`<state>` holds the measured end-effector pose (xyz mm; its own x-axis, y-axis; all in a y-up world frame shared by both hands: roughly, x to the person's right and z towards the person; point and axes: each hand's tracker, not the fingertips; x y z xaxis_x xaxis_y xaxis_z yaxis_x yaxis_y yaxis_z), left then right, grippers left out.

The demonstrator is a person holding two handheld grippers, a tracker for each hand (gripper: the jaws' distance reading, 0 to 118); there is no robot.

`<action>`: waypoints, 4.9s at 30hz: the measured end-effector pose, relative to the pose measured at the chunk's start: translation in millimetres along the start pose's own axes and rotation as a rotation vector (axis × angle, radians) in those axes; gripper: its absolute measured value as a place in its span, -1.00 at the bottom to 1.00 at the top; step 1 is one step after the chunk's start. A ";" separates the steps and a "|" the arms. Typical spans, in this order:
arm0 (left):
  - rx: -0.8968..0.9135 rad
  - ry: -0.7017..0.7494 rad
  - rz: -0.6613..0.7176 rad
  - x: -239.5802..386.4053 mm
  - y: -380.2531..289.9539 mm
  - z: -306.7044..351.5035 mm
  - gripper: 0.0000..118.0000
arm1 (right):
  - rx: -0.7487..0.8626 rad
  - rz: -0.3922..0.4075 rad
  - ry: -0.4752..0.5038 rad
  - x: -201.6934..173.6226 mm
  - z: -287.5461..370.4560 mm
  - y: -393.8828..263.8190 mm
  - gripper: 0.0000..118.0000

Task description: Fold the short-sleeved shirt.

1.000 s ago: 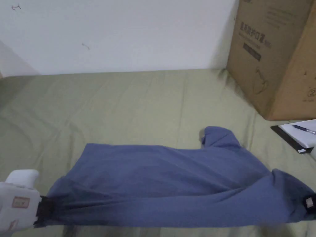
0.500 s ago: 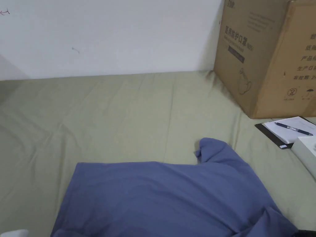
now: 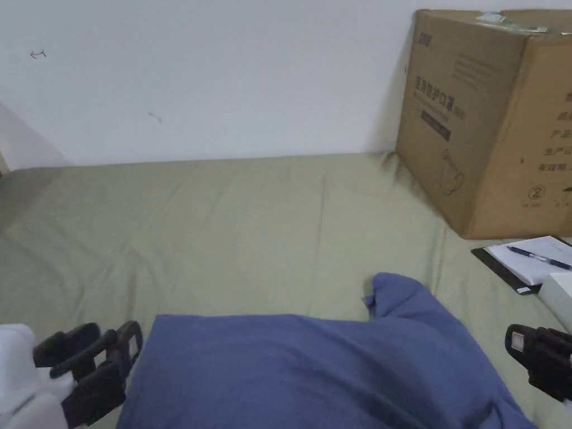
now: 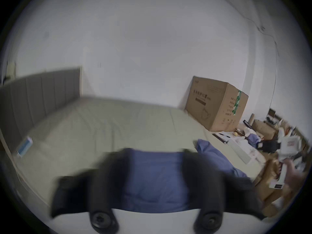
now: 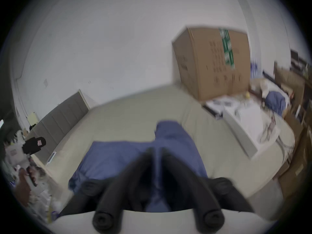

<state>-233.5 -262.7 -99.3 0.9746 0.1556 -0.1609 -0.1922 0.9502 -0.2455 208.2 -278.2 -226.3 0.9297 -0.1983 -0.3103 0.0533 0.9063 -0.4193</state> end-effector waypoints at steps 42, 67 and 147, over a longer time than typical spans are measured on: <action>-0.732 0.018 -0.141 -81.3 -17.3 -320.8 -0.97 | -0.495 -0.060 0.064 80.8 -274.9 83.1 -1.00; -0.761 0.038 -0.025 -97.7 -3.8 -275.0 -0.97 | -0.579 -0.101 -0.038 110.2 -303.8 82.6 -0.99; -0.536 -0.262 0.553 -150.8 0.6 -115.7 -1.00 | 0.185 0.279 0.010 -86.2 11.1 -0.2 -1.00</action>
<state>-393.8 -316.9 -185.8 0.7050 0.6858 -0.1806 -0.6180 0.4691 -0.6309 132.0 -257.1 -190.1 0.9141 0.0645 -0.4004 -0.1370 0.9783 -0.1553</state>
